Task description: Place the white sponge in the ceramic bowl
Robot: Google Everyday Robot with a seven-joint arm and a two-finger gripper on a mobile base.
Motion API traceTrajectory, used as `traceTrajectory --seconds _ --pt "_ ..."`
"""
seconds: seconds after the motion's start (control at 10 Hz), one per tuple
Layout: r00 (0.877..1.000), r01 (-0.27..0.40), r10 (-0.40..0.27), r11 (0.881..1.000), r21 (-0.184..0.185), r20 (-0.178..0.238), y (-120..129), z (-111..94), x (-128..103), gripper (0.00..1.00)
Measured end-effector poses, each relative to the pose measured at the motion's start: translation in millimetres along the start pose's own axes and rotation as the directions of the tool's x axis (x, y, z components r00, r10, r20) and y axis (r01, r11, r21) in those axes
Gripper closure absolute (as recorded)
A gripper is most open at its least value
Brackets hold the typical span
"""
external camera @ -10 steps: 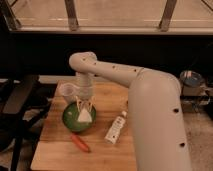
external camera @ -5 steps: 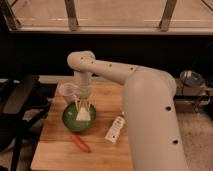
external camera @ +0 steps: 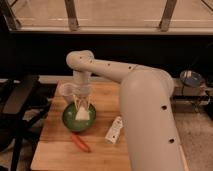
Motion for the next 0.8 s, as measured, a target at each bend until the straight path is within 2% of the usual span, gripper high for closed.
traceTrajectory --seconds 0.1,0.2,0.3,0.5,0.6,0.7,0.8 --pt "1.0 0.007 -0.006 1.0 0.005 -0.005 -1 0 0 0.33" --pt "0.998 0.053 -0.051 0.998 0.036 -0.036 -6 -1 -3 0.23" --pt "0.993 0.105 -0.101 0.993 0.057 -0.064 -10 0 -4 0.2" --pt "0.978 0.174 -0.166 0.983 0.056 -0.122 -25 4 -5 0.2" --pt "0.974 0.184 -0.174 0.981 0.058 -0.142 -28 4 -5 0.21" --pt "0.977 0.168 -0.159 0.984 0.055 -0.142 -26 2 -4 0.27" --pt "0.987 0.127 -0.121 0.99 0.058 -0.109 -21 1 0 0.38"
